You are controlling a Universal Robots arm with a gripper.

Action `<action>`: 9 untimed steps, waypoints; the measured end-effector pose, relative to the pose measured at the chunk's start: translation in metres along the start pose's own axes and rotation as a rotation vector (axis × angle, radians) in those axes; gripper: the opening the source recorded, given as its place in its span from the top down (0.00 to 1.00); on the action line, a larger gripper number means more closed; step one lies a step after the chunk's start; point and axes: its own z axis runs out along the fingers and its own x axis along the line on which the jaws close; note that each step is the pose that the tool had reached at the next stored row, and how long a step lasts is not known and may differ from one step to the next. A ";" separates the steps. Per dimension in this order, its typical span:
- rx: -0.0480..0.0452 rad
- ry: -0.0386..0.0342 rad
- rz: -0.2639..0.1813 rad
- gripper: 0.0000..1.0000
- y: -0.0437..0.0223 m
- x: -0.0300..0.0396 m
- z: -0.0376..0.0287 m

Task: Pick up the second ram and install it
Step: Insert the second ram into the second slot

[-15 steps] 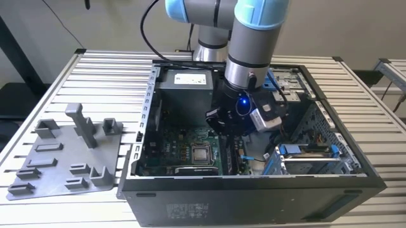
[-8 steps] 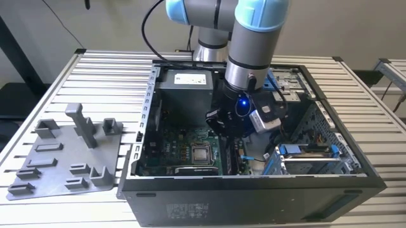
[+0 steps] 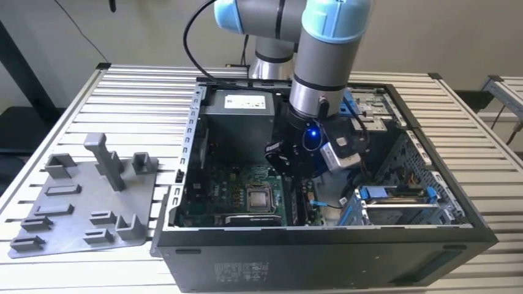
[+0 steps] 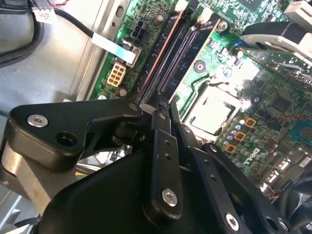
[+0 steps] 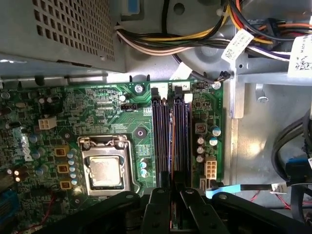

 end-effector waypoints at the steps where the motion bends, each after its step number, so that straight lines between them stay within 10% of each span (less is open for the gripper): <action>1: 0.0002 0.0001 0.000 0.86 0.0002 0.0000 0.0004; 9: 0.0012 0.0043 0.001 0.86 0.0008 0.0001 0.0004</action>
